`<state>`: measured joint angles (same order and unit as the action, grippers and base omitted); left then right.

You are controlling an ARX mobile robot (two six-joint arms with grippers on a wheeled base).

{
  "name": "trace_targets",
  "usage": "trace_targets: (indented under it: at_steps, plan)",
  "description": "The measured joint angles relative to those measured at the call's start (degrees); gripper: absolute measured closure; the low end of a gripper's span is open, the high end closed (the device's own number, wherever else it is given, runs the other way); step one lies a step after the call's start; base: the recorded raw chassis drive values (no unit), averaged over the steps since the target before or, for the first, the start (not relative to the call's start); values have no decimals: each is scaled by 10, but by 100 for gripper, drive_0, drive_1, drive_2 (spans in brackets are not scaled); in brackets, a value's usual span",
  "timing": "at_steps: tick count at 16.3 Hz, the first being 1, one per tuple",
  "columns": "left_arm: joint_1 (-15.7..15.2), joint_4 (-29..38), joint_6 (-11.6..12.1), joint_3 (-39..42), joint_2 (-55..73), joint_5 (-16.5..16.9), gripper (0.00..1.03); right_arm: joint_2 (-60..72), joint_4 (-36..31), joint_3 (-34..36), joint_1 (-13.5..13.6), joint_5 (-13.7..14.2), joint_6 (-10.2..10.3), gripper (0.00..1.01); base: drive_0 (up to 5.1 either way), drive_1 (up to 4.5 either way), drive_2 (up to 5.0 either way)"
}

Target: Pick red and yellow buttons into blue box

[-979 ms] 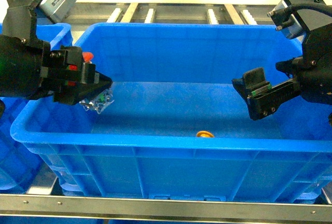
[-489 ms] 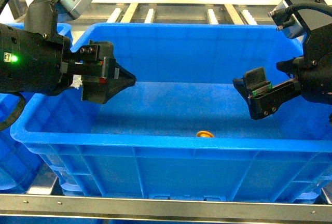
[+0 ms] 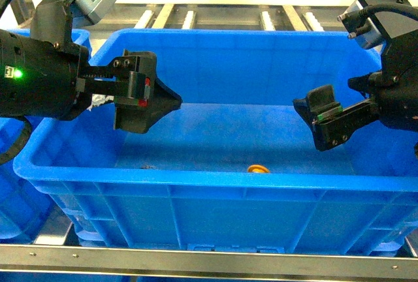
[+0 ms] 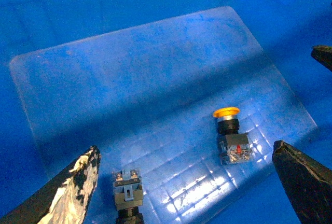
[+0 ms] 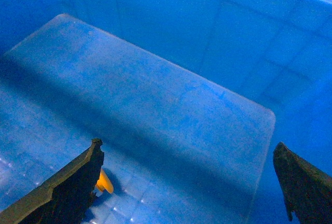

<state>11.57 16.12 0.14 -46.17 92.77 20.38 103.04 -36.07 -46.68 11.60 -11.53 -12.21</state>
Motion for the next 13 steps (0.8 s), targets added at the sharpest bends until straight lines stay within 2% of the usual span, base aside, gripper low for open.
trace_targets:
  at_steps: [1,2,3,4,5,6,7,9,10,11,13]
  plan:
    - [5,52,0,9,7,-26,7,0,0,0,0,0,0,3,0,0,0]
    - [16,156,0,32,16,-89,12,3,-27,3,1,15,7,4,0,0,0]
    - [16,281,1,88,16,-195,23,13,-158,35,10,108,38,15,0,0,0]
    - [13,353,0,144,4,-258,32,4,-229,77,8,169,66,24,0,0,0]
    - [2,399,0,181,-10,-290,39,-13,-265,114,-2,200,82,31,0,0,0]
    - [-20,447,0,215,-41,-307,50,-45,-301,160,-17,210,95,43,0,0,0]
    - [-30,466,0,236,-82,-305,61,-83,-314,192,-31,210,104,54,0,0,0]
    - [-32,462,0,284,-131,-280,83,-138,-316,247,-35,193,112,76,0,0,0]
    - [-40,496,0,313,-128,-274,94,-157,-311,273,-42,186,112,87,0,0,0]
    - [-49,488,-2,332,-135,-272,102,-176,-306,293,-50,181,112,96,0,0,0]
    - [-62,468,-2,366,-181,-263,101,-228,-297,329,-61,173,114,99,0,0,0]
